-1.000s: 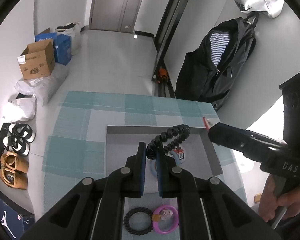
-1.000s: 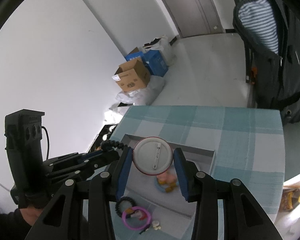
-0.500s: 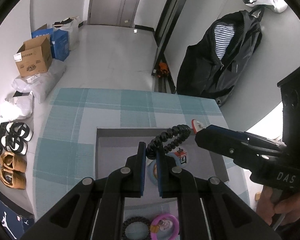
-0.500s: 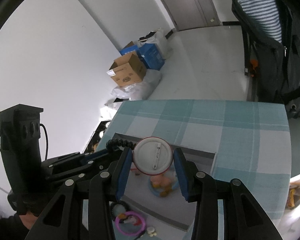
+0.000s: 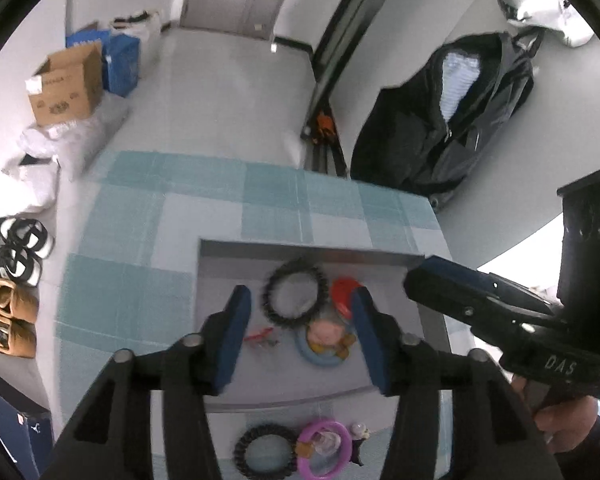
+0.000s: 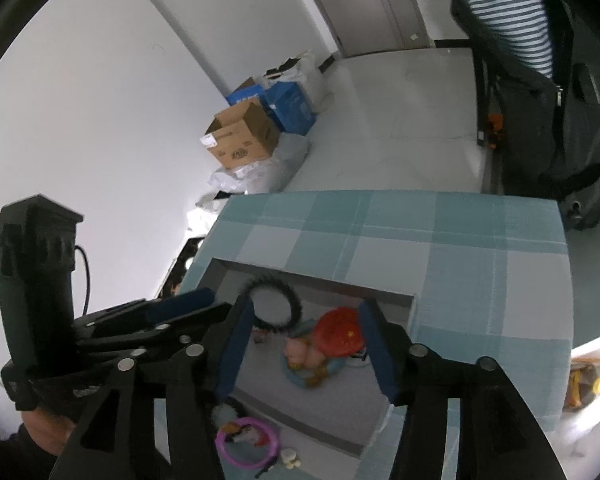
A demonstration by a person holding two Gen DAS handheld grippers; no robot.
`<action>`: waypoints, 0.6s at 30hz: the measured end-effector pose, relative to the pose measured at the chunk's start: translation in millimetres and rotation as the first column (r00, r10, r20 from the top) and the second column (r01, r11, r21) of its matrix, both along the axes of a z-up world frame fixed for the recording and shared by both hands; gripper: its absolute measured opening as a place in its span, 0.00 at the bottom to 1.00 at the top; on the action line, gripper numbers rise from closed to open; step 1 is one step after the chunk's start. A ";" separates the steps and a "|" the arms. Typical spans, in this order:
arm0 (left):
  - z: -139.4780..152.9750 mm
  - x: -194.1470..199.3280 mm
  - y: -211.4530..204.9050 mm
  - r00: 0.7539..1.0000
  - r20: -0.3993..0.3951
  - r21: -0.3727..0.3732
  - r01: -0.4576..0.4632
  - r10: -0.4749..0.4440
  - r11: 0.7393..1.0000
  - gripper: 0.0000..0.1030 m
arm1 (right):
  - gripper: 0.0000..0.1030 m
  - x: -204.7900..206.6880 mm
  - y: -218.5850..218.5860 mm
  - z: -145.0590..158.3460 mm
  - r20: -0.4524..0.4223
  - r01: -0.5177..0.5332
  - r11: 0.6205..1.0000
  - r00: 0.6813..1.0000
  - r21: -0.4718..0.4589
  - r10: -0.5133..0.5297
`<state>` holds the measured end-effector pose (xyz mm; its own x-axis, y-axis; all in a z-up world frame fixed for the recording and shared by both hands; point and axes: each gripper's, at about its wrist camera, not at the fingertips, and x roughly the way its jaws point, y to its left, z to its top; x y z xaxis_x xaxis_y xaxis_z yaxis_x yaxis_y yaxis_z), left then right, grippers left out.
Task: Organize jewelry
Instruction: 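Lower the badge and hair tie into the grey box and open both grippers, then withdraw both grippers from the box back toward the remaining jewelry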
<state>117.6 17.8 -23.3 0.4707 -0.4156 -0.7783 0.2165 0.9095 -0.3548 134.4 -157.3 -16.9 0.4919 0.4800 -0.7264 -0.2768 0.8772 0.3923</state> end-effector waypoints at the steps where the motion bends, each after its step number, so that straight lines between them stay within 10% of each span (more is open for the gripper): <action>1: 2.4 -1.9 2.0 1.000 0.006 -0.005 -0.001 0.001 1.000 0.46 | 0.55 -1.4 -2.2 1.5 0.004 0.005 1.000 1.000 0.004 -0.005; 18: 11.6 -32.4 32.0 0.992 0.097 0.052 -0.089 0.084 0.995 0.46 | 0.82 -37.2 -8.3 27.8 0.139 0.011 1.000 0.990 -0.012 -0.009</action>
